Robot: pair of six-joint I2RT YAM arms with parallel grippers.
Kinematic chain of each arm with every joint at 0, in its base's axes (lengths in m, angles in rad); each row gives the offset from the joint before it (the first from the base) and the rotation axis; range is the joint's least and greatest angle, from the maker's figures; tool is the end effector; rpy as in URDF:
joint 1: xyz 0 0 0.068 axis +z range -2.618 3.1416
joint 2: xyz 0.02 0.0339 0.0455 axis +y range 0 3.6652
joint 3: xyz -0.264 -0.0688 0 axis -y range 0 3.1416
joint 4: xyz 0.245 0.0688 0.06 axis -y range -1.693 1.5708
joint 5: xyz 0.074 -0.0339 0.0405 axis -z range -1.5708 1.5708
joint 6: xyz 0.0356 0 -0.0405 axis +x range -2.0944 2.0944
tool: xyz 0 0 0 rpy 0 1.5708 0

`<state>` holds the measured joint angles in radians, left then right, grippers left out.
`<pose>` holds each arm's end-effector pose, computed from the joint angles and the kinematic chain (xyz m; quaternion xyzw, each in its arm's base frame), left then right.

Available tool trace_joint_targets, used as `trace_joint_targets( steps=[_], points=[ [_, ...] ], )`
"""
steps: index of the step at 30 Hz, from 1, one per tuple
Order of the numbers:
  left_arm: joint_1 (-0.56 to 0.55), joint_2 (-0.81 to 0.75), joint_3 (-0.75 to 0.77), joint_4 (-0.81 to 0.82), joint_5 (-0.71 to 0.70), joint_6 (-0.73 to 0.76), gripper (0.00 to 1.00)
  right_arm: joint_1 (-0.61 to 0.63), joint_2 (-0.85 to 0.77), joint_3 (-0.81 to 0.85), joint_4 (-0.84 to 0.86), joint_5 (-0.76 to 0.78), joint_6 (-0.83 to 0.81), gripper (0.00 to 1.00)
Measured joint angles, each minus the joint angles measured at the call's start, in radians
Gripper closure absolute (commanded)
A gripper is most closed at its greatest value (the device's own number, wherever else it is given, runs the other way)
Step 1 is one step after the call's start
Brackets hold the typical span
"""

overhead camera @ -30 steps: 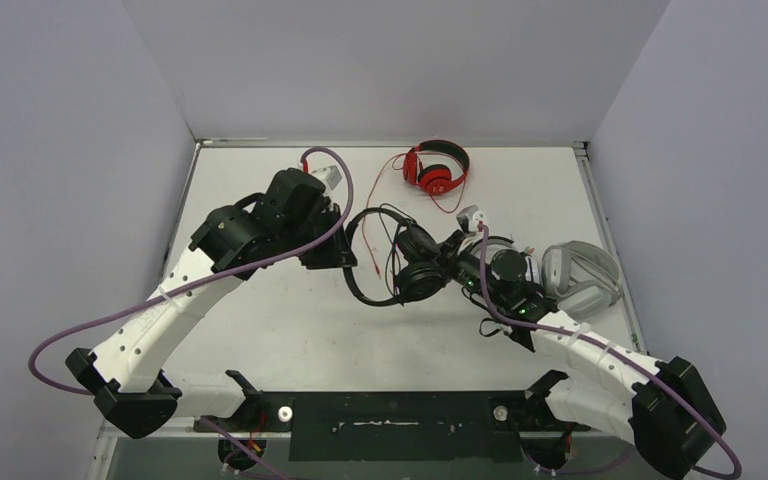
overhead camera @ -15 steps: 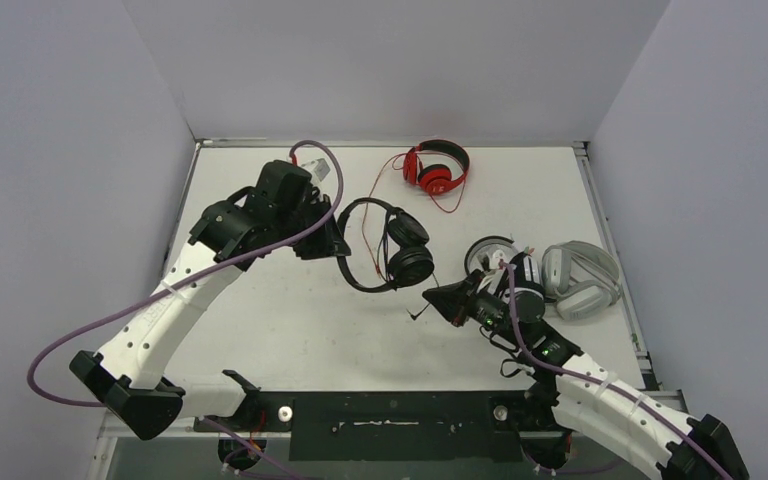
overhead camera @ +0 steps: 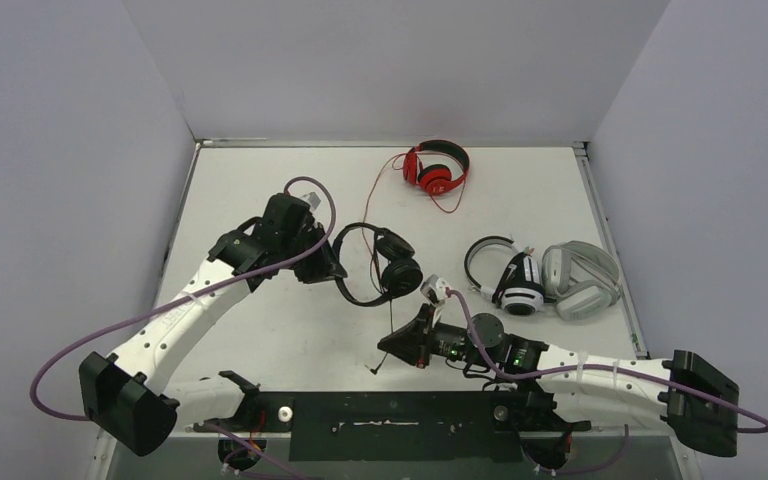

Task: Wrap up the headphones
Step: Wrap the headphones cable around the headphones.

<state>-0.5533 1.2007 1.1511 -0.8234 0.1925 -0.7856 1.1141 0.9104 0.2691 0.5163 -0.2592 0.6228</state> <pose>0.2025 -0.1331 0.3239 -0.0758 0.9329 -0.2820 0.2108 0.0791 0.1816 0.2100 -0.2638 0.7005 0.5634 0.3498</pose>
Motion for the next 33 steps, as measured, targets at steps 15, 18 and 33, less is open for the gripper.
trace_joint_targets(
  steps=[15, 18, 33],
  points=[
    [0.001, -0.092, -0.353, 0.337, -0.033, -0.192, 1.0, 0.145, 0.001, 0.048, 0.055, 0.31, 0.068, 0.95],
    [-0.037, -0.093, -0.377, 0.364, -0.064, -0.211, 1.0, 0.145, 0.018, 0.085, 0.056, 0.359, 0.076, 0.95],
    [-0.158, -0.058, -0.377, 0.435, -0.202, -0.256, 1.0, 0.129, 0.161, 0.219, -0.005, 0.574, 0.108, 0.86]
  ],
)
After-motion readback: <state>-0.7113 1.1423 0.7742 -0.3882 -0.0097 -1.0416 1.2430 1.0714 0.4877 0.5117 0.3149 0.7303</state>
